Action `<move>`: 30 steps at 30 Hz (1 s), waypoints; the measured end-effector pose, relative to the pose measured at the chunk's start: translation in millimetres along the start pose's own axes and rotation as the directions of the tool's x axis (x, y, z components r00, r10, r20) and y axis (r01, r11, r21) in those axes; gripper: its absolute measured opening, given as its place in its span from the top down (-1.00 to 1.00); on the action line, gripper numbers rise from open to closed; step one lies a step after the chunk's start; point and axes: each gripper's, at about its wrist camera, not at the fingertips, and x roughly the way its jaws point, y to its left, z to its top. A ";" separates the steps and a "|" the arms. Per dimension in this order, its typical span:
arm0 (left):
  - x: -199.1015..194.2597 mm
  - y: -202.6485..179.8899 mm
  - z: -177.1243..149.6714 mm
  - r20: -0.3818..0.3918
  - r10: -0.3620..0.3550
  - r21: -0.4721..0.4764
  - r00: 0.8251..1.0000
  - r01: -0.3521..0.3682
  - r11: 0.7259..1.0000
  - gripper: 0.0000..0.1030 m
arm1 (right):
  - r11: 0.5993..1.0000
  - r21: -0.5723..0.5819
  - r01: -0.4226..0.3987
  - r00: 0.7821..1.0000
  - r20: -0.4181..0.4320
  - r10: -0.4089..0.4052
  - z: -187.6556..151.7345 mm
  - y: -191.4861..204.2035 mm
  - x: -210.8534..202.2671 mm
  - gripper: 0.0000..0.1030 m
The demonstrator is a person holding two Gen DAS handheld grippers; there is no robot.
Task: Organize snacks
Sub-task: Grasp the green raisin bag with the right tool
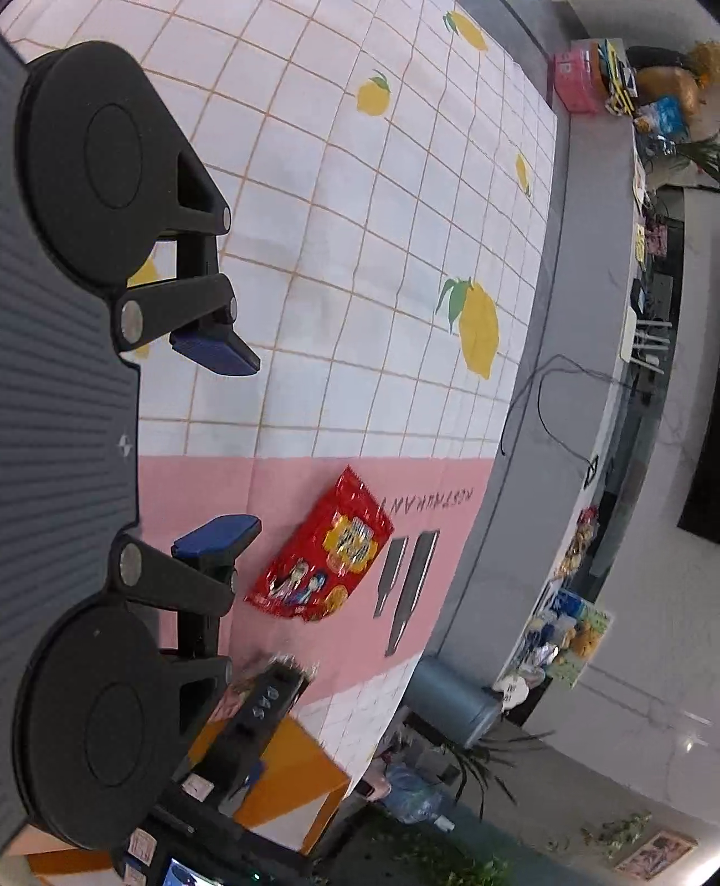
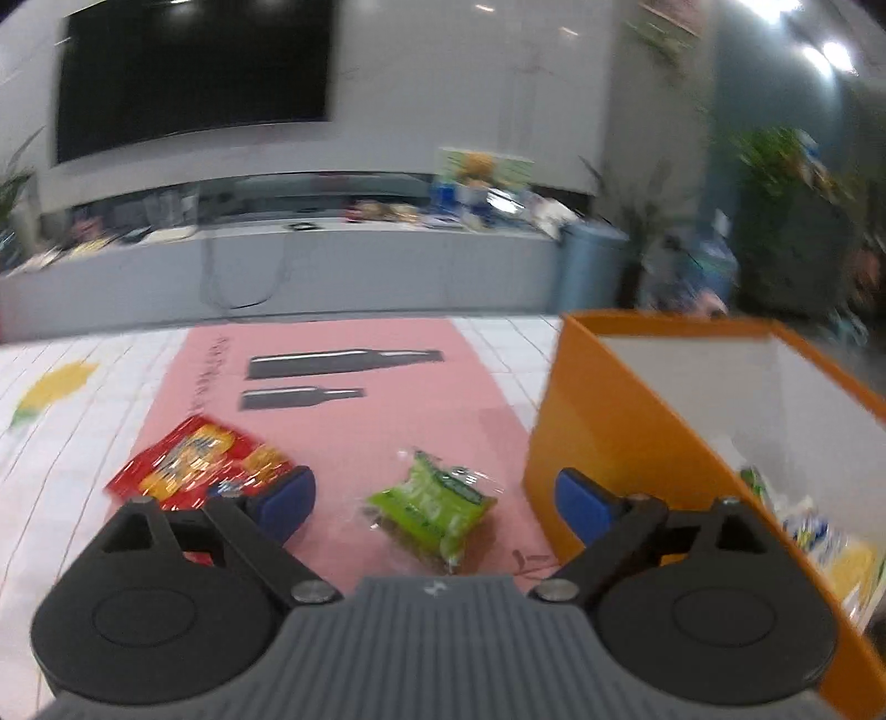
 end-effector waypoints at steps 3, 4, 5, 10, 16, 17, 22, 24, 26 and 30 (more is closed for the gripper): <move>5.3 3.0 4.4 -0.012 -0.006 -0.022 1.000 0.006 1.000 -0.32 | 0.999 0.028 0.041 0.999 -0.016 -0.040 0.5 5.4 10.2 -0.81; 6.0 2.9 4.9 -0.014 -0.009 -0.026 1.000 0.008 1.000 -0.32 | 0.998 0.035 0.060 0.998 -0.015 -0.060 0.9 7.5 14.2 -0.81; 6.0 2.5 4.7 -0.016 -0.012 -0.027 1.000 0.011 1.000 -0.32 | 0.996 0.043 0.075 0.997 -0.019 -0.074 1.3 9.6 18.4 -0.81; 5.1 -4.1 2.8 -0.015 -0.018 0.002 1.000 0.018 1.000 -0.32 | 0.982 0.107 0.158 0.986 -0.077 -0.150 -1.1 15.2 41.7 -0.74; 12.0 -5.2 0.9 -0.035 -0.011 -0.007 0.999 0.011 1.000 -0.32 | 0.980 0.120 0.157 0.985 -0.095 -0.146 -11.0 9.8 60.2 -0.25; 13.0 -5.5 0.6 -0.037 -0.011 -0.009 0.999 0.011 1.000 -0.32 | 0.981 0.112 0.157 0.984 -0.099 -0.146 -13.8 8.6 62.0 0.02; 18.5 -11.9 -2.7 -0.046 -0.008 0.001 0.999 0.009 1.000 -0.32 | 0.989 0.069 0.130 0.990 -0.059 -0.126 -21.4 1.3 58.2 0.08; 21.2 -16.1 -4.6 -0.050 -0.012 0.004 0.999 0.012 1.000 -0.32 | 0.994 0.043 0.102 0.994 -0.053 -0.099 -23.6 -2.0 54.8 0.12; 24.0 -21.1 -7.2 -0.059 -0.017 0.014 0.998 0.018 1.000 -0.31 | 0.997 0.010 0.073 0.996 -0.050 -0.073 -27.2 -4.8 49.4 0.13; 26.8 -31.0 -13.9 -0.065 -0.023 0.057 0.998 0.026 0.998 -0.31 | 0.999 -0.040 0.001 0.999 -0.048 -0.003 -37.4 -14.6 35.4 0.14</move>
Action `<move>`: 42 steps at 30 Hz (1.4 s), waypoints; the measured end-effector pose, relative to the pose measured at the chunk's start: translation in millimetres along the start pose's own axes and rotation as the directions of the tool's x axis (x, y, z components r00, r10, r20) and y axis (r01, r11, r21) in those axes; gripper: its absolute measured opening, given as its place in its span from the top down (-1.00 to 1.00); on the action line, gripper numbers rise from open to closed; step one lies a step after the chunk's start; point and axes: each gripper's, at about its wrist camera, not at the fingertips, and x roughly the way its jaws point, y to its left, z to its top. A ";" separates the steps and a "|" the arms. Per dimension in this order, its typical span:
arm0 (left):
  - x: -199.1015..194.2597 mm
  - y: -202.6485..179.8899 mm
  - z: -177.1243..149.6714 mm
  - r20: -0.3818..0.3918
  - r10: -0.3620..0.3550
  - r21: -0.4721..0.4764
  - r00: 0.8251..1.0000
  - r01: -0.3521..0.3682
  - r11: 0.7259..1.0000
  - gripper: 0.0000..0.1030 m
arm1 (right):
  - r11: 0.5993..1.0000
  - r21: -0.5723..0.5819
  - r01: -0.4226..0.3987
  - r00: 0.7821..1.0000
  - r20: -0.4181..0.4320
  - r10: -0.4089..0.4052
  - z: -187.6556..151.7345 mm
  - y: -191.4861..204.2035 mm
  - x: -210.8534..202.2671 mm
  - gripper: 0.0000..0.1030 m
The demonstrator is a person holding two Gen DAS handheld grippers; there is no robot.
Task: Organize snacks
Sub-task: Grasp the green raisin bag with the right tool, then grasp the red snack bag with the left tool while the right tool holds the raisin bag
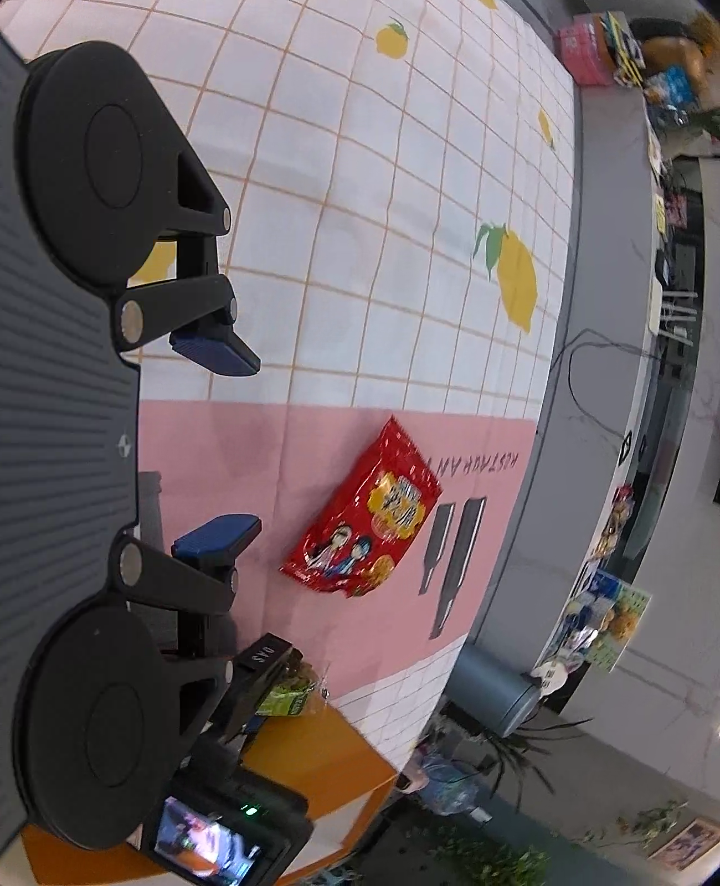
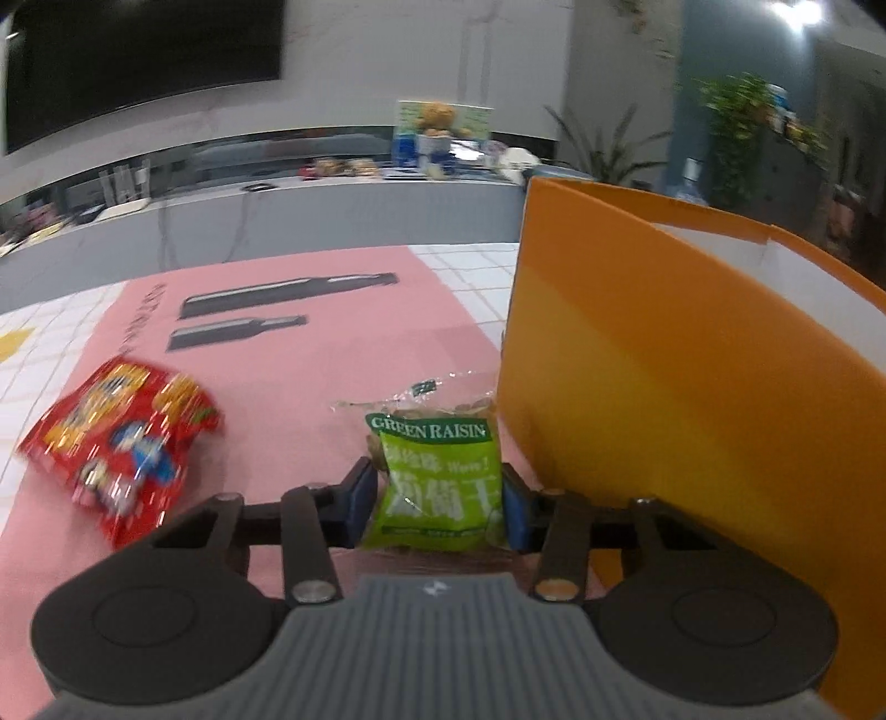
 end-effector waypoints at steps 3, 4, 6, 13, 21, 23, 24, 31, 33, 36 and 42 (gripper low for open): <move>0.0 -2.7 -3.4 0.003 -0.021 -0.001 1.000 0.021 1.000 -0.31 | 0.998 -0.049 -0.042 0.999 0.005 0.042 -7.6 -5.0 -10.3 0.15; 0.5 -2.1 -3.7 -0.001 -0.041 -0.024 0.999 0.041 0.999 -0.31 | 0.996 -0.069 -0.048 0.999 0.007 0.049 -10.4 -5.8 -13.7 0.15; 0.8 -1.0 -5.4 0.000 -0.081 -0.066 0.997 0.081 0.995 -0.31 | 0.993 -0.097 -0.074 0.997 -0.005 0.074 -15.4 -10.8 -23.1 0.17; -3.4 -8.1 -26.7 -0.014 -0.109 -0.014 0.994 0.109 0.994 -0.32 | 0.967 -0.162 -0.197 0.979 -0.084 0.185 -31.4 -27.2 -60.6 0.24; 24.4 -23.5 -11.5 -0.079 -0.052 -0.120 0.996 0.042 0.992 -0.35 | 0.950 -0.177 -0.259 0.964 -0.107 0.243 -31.3 -23.7 -60.5 0.24; 35.8 -31.5 -2.5 -0.095 -0.060 -0.161 0.994 0.044 0.986 -0.42 | 0.950 -0.154 -0.270 0.960 -0.118 0.254 -29.0 -24.5 -54.9 0.23; 42.1 -35.3 3.2 -0.105 -0.059 -0.183 0.993 0.039 0.982 -0.42 | 0.949 -0.156 -0.274 0.959 -0.119 0.257 -28.7 -24.5 -54.4 0.23; 78.2 -62.0 47.6 -0.113 0.044 -0.172 0.993 -0.063 0.983 -0.53 | 0.936 -0.182 -0.303 0.951 -0.117 0.285 -31.9 -25.3 -59.5 0.23; 89.6 -63.0 56.8 -0.143 0.063 -0.194 0.988 -0.090 0.977 -0.54 | 0.934 -0.183 -0.309 0.949 -0.122 0.290 -31.7 -25.6 -60.2 0.23; 107.3 -63.2 68.4 -0.197 0.071 -0.252 0.978 -0.120 0.960 -0.54 | 0.930 -0.189 -0.314 0.948 -0.122 0.295 -31.6 -26.3 -60.5 0.23; 137.2 -78.2 86.9 -0.252 0.169 -0.201 0.953 -0.223 0.954 -0.57 | 0.926 -0.195 -0.324 0.945 -0.120 0.306 -33.2 -28.4 -61.5 0.23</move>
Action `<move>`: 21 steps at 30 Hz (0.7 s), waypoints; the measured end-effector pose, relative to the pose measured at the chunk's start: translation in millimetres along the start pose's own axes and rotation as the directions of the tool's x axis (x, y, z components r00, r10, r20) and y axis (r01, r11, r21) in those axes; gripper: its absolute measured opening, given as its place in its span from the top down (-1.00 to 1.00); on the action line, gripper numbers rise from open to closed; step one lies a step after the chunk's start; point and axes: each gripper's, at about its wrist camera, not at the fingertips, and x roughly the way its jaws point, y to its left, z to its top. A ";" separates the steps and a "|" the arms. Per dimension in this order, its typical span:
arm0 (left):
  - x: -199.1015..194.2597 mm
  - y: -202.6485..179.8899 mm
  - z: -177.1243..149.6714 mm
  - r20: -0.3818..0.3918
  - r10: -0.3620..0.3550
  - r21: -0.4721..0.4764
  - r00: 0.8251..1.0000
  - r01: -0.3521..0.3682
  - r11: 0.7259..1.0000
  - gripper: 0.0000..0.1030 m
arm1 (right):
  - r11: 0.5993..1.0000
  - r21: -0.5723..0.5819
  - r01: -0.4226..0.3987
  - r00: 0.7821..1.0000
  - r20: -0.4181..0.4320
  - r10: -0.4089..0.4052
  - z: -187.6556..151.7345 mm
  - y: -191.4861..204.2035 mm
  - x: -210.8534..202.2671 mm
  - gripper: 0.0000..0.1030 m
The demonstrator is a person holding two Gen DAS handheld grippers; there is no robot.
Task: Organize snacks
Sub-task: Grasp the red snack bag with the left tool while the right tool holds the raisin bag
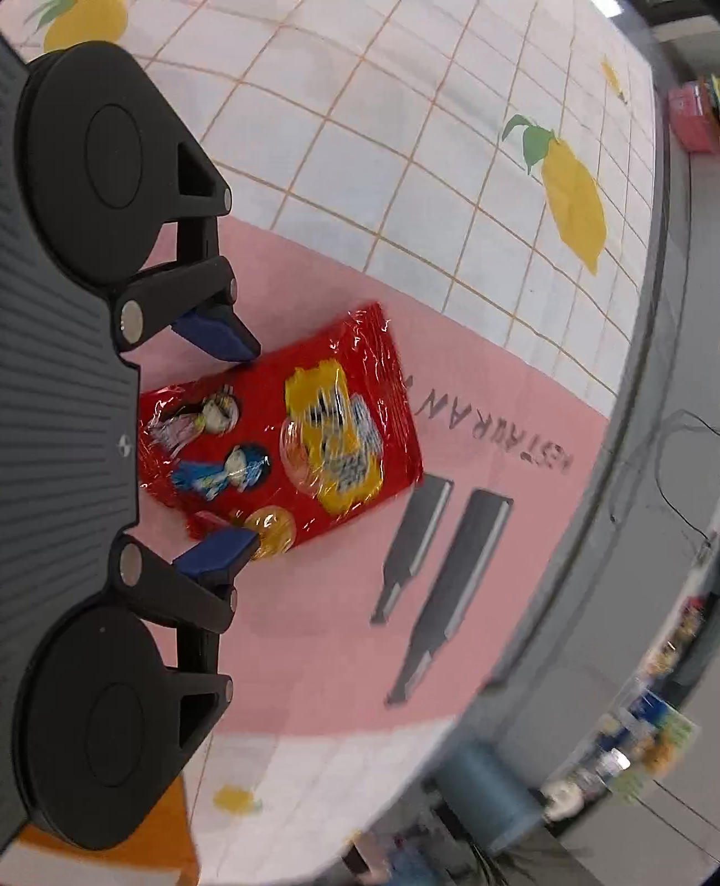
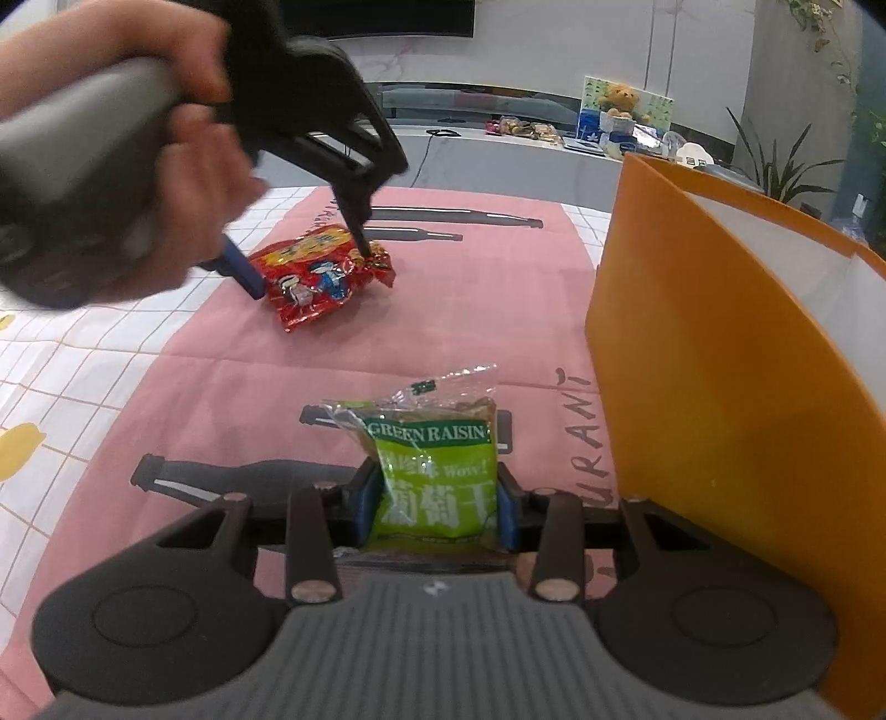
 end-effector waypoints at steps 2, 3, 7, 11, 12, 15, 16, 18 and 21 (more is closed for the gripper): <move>7.9 -6.5 2.6 -0.023 0.023 -0.010 0.999 -0.023 1.000 -0.65 | 1.000 -0.007 0.001 1.000 0.004 -0.001 -1.2 1.4 -1.0 0.23; 10.6 -9.5 3.7 -0.032 0.033 -0.011 0.999 -0.033 0.999 -0.73 | 1.000 -0.011 -0.001 1.000 0.006 0.001 -1.6 1.8 -1.3 0.23; 15.9 -10.6 6.5 -0.052 0.050 -0.085 0.997 -0.054 0.995 -0.85 | 1.000 -0.010 -0.008 1.000 0.005 0.008 -0.8 0.6 -1.2 0.23; 18.5 -15.1 10.2 -0.036 0.058 -0.065 0.998 -0.060 0.996 -0.95 | 1.000 -0.011 -0.007 1.000 0.006 0.007 -1.2 0.5 -0.8 0.23; 19.9 -17.0 10.7 -0.032 0.059 -0.038 0.998 -0.060 0.997 -0.99 | 1.000 -0.011 -0.007 1.000 0.006 0.007 -1.2 0.5 -0.8 0.23; 18.2 -14.7 8.6 -0.003 0.028 -0.011 1.000 -0.028 1.000 -0.80 | 1.000 -0.011 -0.007 1.000 0.007 0.007 -1.5 0.3 -0.7 0.23; 16.2 -11.1 7.7 0.007 0.015 -0.014 1.000 -0.015 1.000 -0.75 | 1.000 -0.011 -0.007 1.000 0.007 0.007 -1.6 0.4 -0.7 0.23; 11.5 0.7 7.4 0.012 -0.042 -0.018 0.999 0.042 0.999 -0.40 | 1.000 -0.010 -0.007 1.000 0.007 0.008 -1.6 0.2 -0.7 0.23; 4.3 21.7 2.6 0.008 -0.110 -0.029 0.994 0.110 0.994 -0.21 | 1.000 -0.001 -0.009 1.000 0.013 0.009 -2.1 -0.9 -1.1 0.23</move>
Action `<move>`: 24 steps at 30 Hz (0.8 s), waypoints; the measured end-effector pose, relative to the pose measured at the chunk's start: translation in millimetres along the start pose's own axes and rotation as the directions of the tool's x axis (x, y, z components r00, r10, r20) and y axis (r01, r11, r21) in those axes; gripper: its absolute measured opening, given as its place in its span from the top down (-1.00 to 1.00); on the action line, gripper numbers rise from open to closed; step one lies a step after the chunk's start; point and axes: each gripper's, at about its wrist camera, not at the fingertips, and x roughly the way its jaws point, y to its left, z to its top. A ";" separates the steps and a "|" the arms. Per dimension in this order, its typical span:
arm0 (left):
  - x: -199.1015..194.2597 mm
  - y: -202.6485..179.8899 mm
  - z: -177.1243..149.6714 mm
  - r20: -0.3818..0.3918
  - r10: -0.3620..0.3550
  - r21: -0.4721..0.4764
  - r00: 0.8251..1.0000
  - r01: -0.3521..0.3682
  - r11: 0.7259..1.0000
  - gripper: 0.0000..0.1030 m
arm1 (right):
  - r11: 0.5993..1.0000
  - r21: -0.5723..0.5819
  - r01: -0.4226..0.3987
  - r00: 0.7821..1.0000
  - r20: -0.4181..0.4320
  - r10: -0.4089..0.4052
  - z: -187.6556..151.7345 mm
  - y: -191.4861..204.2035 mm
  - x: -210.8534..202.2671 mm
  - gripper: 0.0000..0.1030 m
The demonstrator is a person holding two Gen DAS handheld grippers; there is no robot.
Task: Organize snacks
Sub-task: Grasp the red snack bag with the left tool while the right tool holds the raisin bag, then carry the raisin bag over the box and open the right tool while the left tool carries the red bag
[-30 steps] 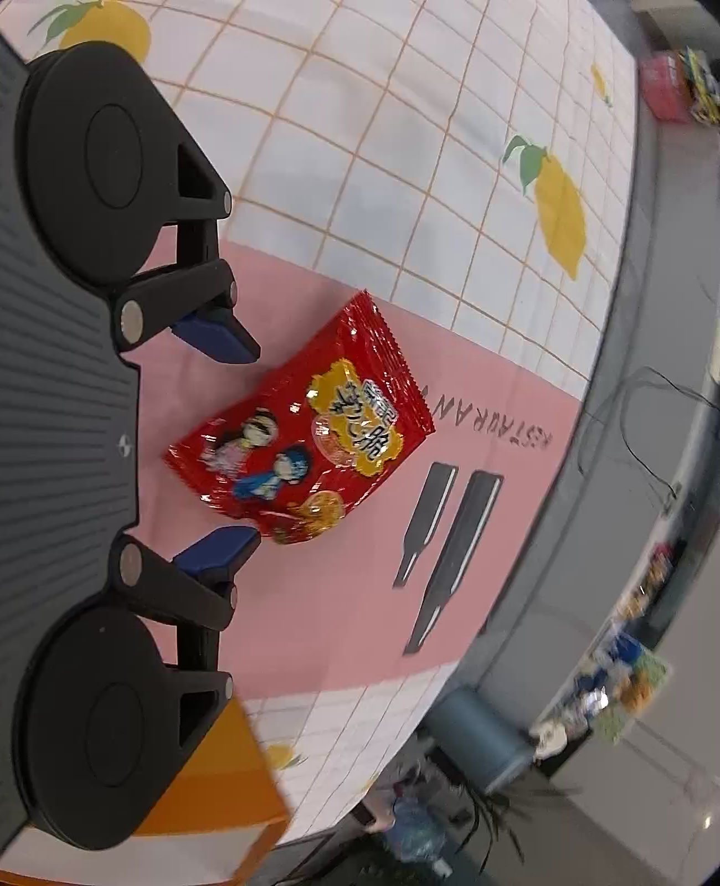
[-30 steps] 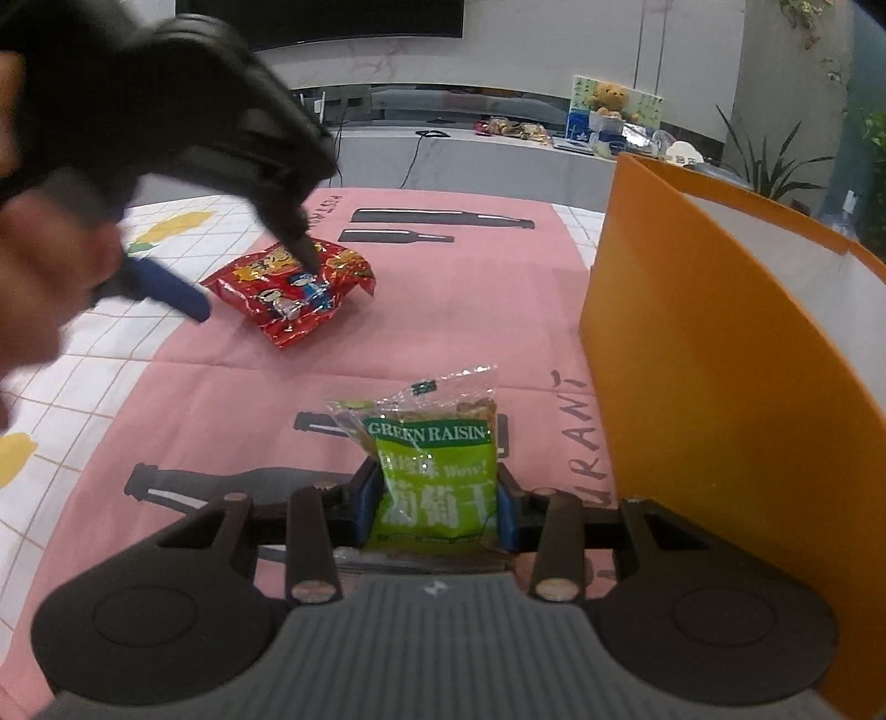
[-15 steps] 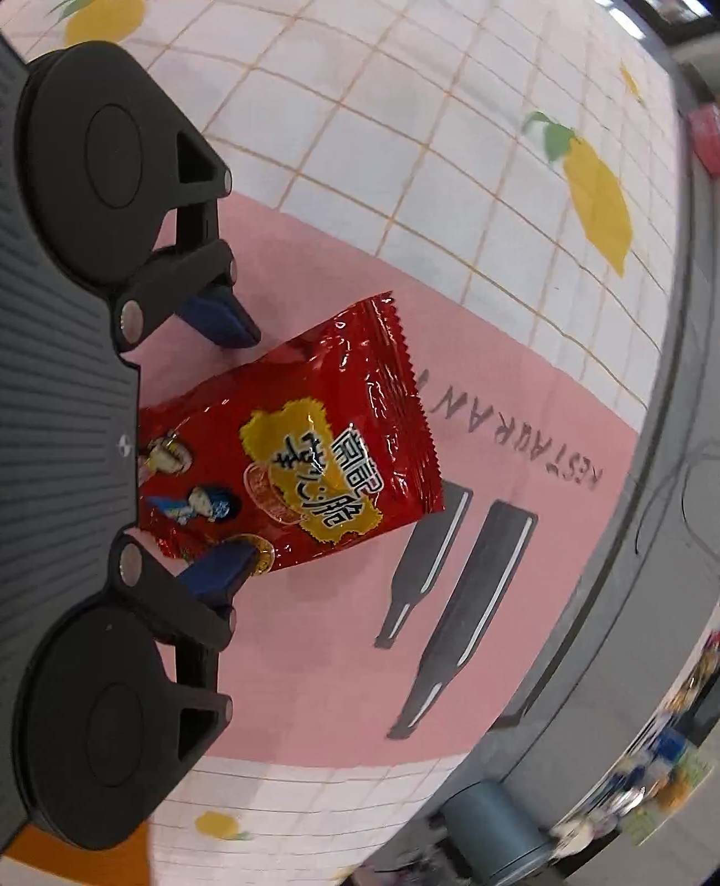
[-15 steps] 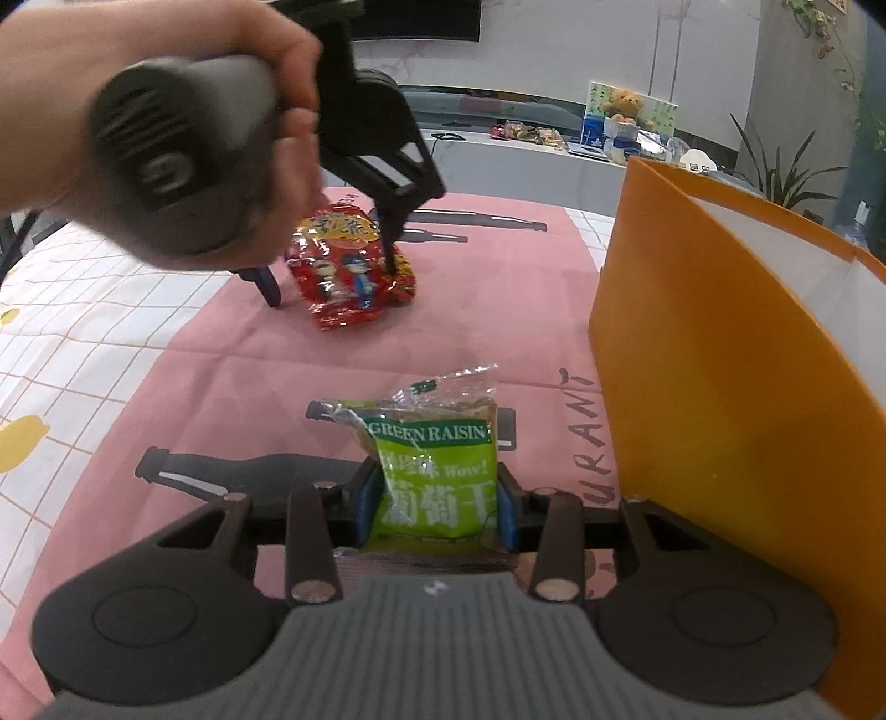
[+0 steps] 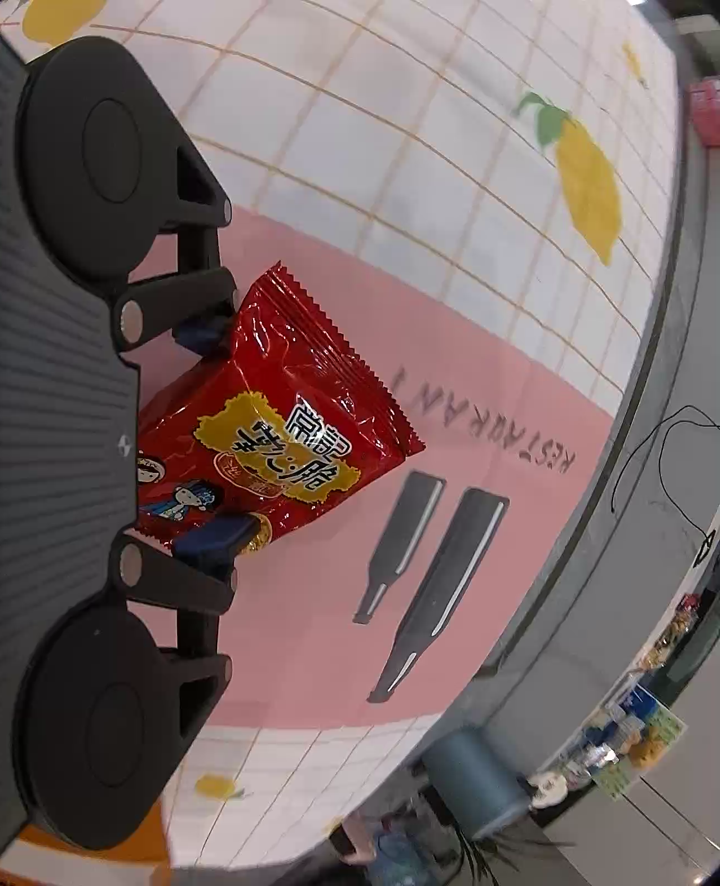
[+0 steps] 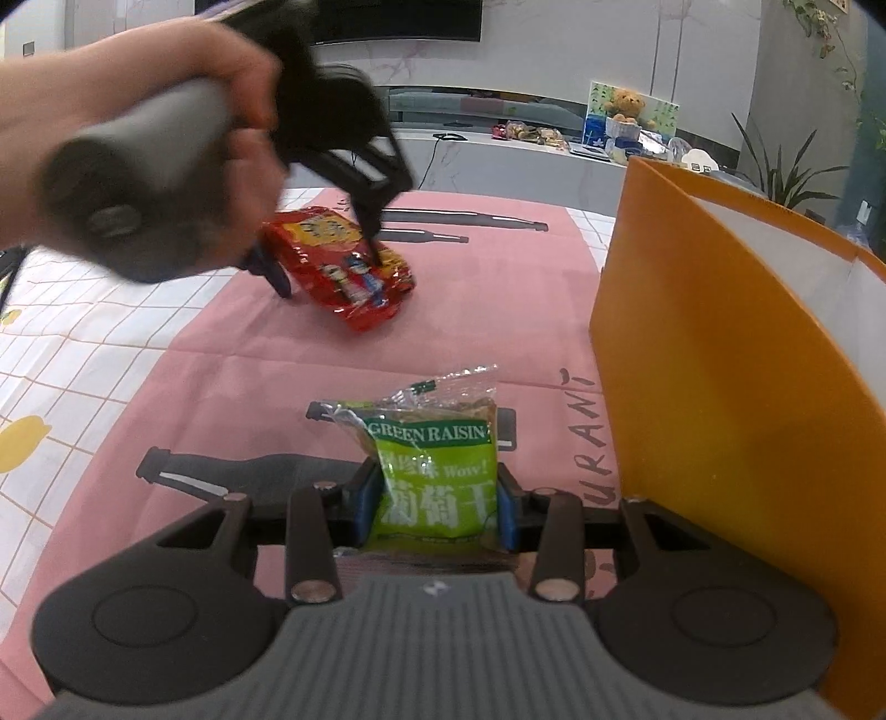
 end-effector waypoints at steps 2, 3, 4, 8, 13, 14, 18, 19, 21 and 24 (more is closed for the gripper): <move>-8.2 11.2 -5.4 0.021 -0.046 0.026 0.999 0.045 0.999 0.02 | 1.000 0.023 0.005 1.000 0.014 -0.006 -2.4 -0.1 -1.3 0.23; -13.7 17.1 -9.0 0.034 -0.081 0.041 0.996 0.079 0.996 0.12 | 1.000 0.012 0.013 1.000 0.022 -0.013 -3.8 2.3 -2.3 0.24; -19.5 23.3 -13.1 0.047 -0.112 0.055 0.993 0.109 0.992 0.17 | 1.000 -0.002 0.013 0.999 0.032 -0.013 -4.8 5.1 -3.8 0.24; -36.6 46.2 -28.3 0.079 -0.161 0.083 0.984 0.154 0.984 0.33 | 0.999 -0.044 0.005 0.997 0.082 -0.002 -4.1 17.4 -14.4 0.24; -66.8 72.6 -45.0 0.136 -0.249 0.085 0.959 0.240 0.967 0.47 | 0.997 -0.080 0.003 0.989 0.150 0.009 -2.0 27.5 -31.3 0.24; -72.4 76.9 -47.8 0.141 -0.262 0.083 0.955 0.252 0.964 0.47 | 0.996 -0.085 -0.004 0.985 0.170 0.018 -1.8 29.1 -35.1 0.24; -88.3 92.5 -55.6 0.144 -0.284 0.032 0.948 0.282 0.959 0.47 | 0.993 -0.120 -0.009 0.971 0.234 0.037 -0.7 37.3 -51.7 0.24; -93.2 96.2 -57.8 0.149 -0.305 0.025 0.941 0.305 0.952 0.47 | 0.993 -0.114 -0.023 0.968 0.246 0.050 1.1 37.9 -56.9 0.24; -106.3 100.7 -61.6 0.168 -0.326 0.013 0.930 0.328 0.945 0.47 | 0.993 -0.102 -0.052 0.961 0.265 0.078 8.1 37.8 -68.1 0.24; -127.7 104.4 -67.7 0.195 -0.343 0.008 0.919 0.348 0.937 0.47 | 0.996 -0.044 -0.074 0.951 0.297 0.084 27.6 24.8 -86.9 0.24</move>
